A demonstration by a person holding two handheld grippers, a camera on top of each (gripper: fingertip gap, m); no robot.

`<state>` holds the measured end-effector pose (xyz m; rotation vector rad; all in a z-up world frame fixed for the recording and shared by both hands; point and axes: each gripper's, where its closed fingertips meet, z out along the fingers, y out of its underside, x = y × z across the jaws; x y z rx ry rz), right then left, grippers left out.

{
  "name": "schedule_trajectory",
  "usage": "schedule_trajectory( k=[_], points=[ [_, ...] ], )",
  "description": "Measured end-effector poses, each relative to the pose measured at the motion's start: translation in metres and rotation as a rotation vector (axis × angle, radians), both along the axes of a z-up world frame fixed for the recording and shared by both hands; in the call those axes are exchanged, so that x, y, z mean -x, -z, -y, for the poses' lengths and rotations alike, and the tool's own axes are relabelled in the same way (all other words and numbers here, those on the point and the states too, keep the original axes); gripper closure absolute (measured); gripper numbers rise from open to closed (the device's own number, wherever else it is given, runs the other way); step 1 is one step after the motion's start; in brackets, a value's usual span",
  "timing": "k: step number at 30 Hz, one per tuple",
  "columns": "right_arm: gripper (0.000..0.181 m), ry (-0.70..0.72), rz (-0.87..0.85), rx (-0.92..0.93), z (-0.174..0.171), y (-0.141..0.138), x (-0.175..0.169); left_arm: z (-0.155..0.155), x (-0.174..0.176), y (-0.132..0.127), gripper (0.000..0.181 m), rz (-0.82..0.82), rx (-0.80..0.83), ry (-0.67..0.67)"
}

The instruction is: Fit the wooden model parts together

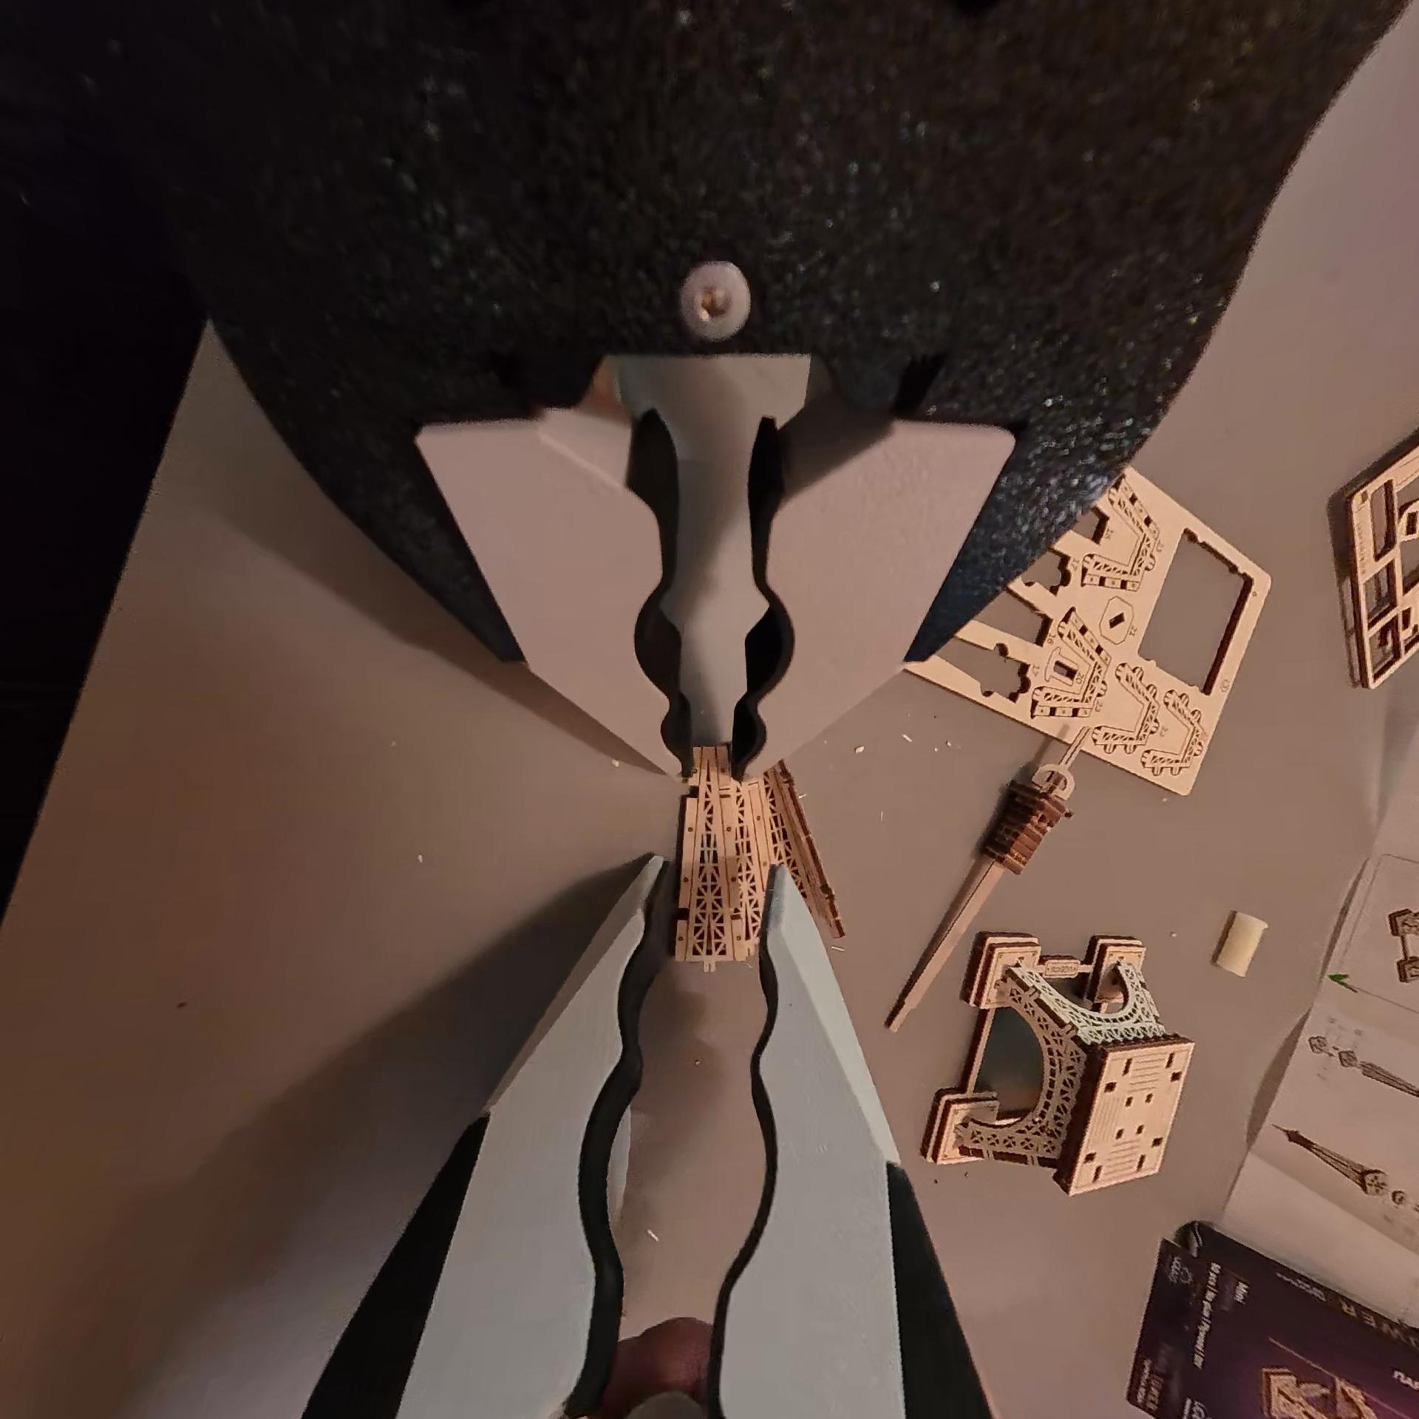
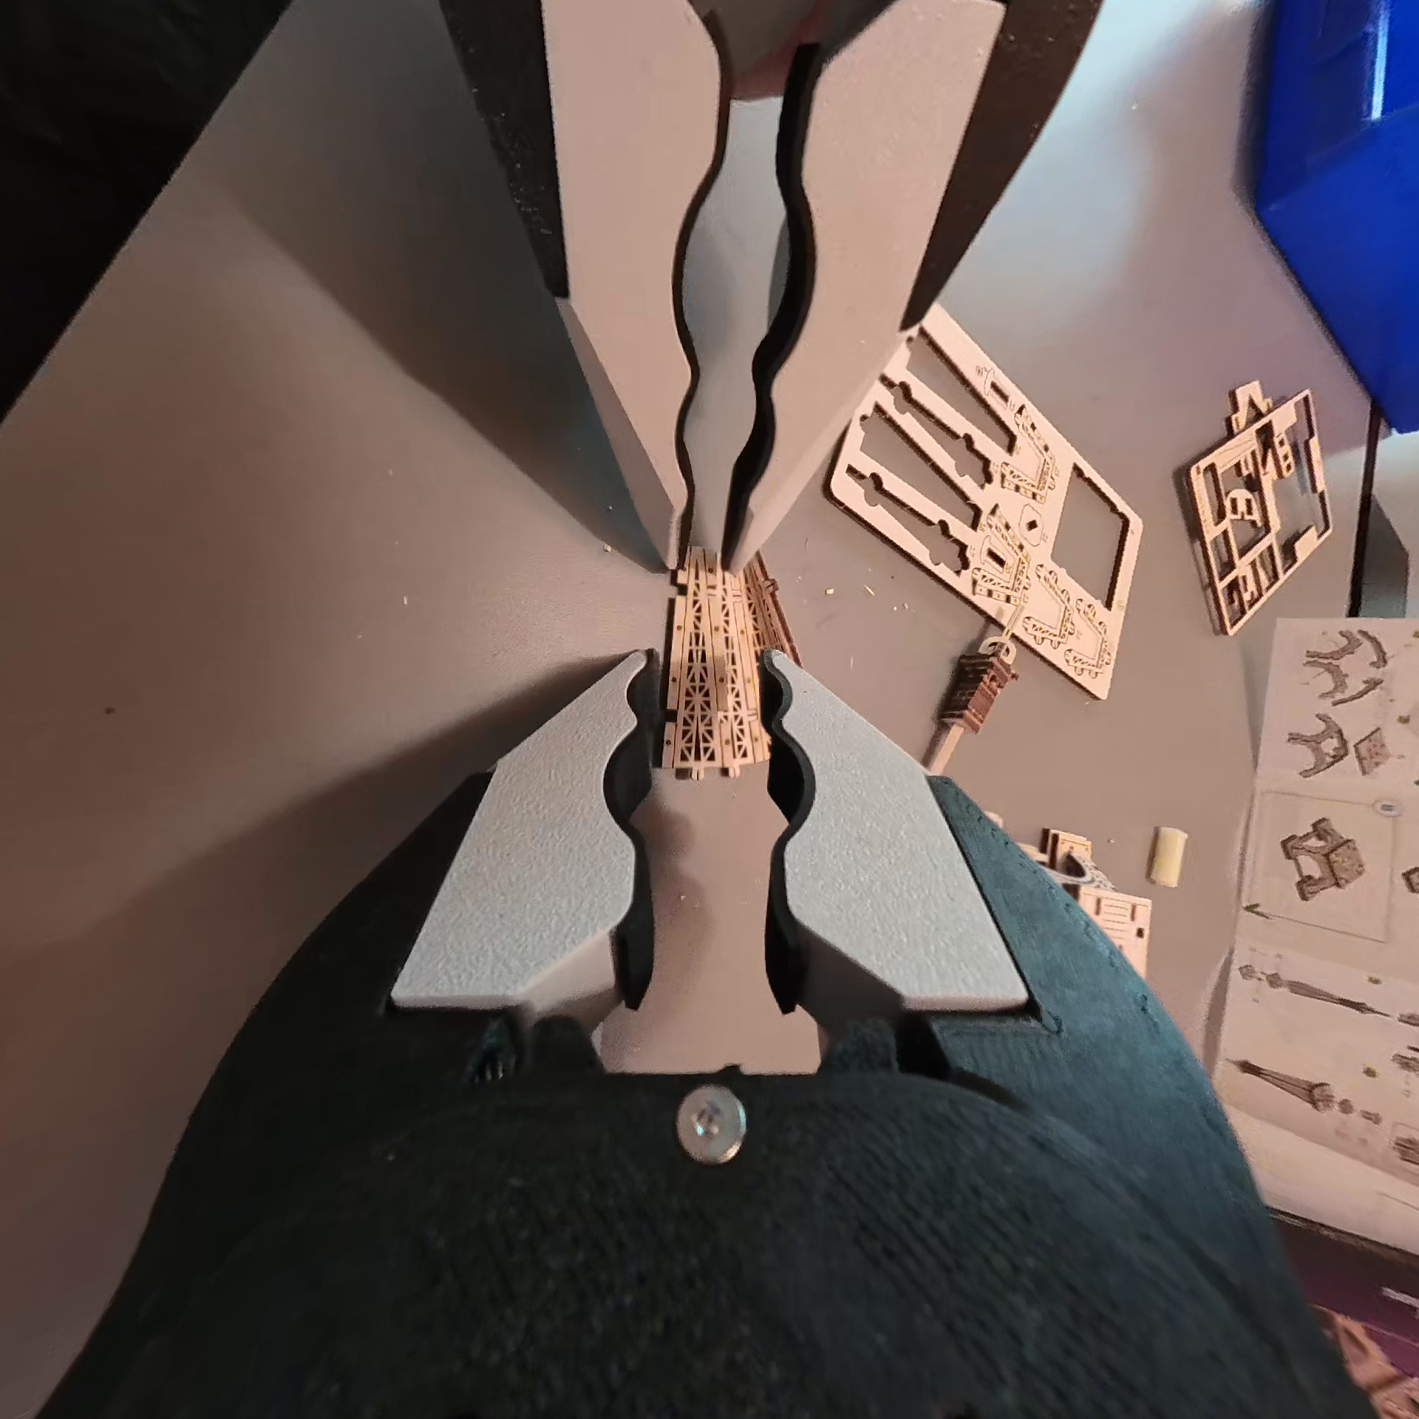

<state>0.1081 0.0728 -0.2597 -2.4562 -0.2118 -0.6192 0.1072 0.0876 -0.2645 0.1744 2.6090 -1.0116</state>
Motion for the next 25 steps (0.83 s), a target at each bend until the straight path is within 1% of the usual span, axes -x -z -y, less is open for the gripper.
schedule_trajectory(
  k=[1,4,7,9,12,15,17,20,25],
  points=[
    [0.158,0.005,-0.018,-0.007,0.0,0.0,0.0,0.0,0.0,0.0,0.173,-0.002,-0.005,0.003],
    [0.17,-0.004,-0.073,0.009,0.001,0.004,0.005,0.0,0.001,0.0,0.173,-0.007,-0.016,0.008],
    [0.174,0.001,-0.094,0.011,0.0,0.005,0.006,-0.001,0.003,-0.001,0.165,-0.03,-0.018,0.024],
    [0.174,0.007,-0.1,0.011,0.0,0.005,0.006,-0.001,0.003,0.0,0.163,-0.043,-0.012,0.019],
    [0.173,0.025,-0.134,0.005,0.0,0.005,0.007,0.0,0.002,0.0,0.164,-0.054,-0.001,0.008],
    [0.172,0.012,-0.169,0.003,-0.002,0.005,0.014,0.0,0.001,0.002,0.168,-0.064,-0.002,-0.006],
    [0.167,0.017,-0.14,0.009,-0.001,0.004,0.011,0.0,0.0,0.002,0.172,-0.057,-0.003,-0.01],
    [0.159,0.045,-0.116,0.007,0.002,0.002,0.007,-0.001,-0.001,0.002,0.172,-0.04,-0.007,-0.001],
    [0.158,0.049,-0.107,0.002,0.002,0.002,0.007,0.001,0.001,0.0,0.172,-0.054,0.018,0.049]
  ],
)
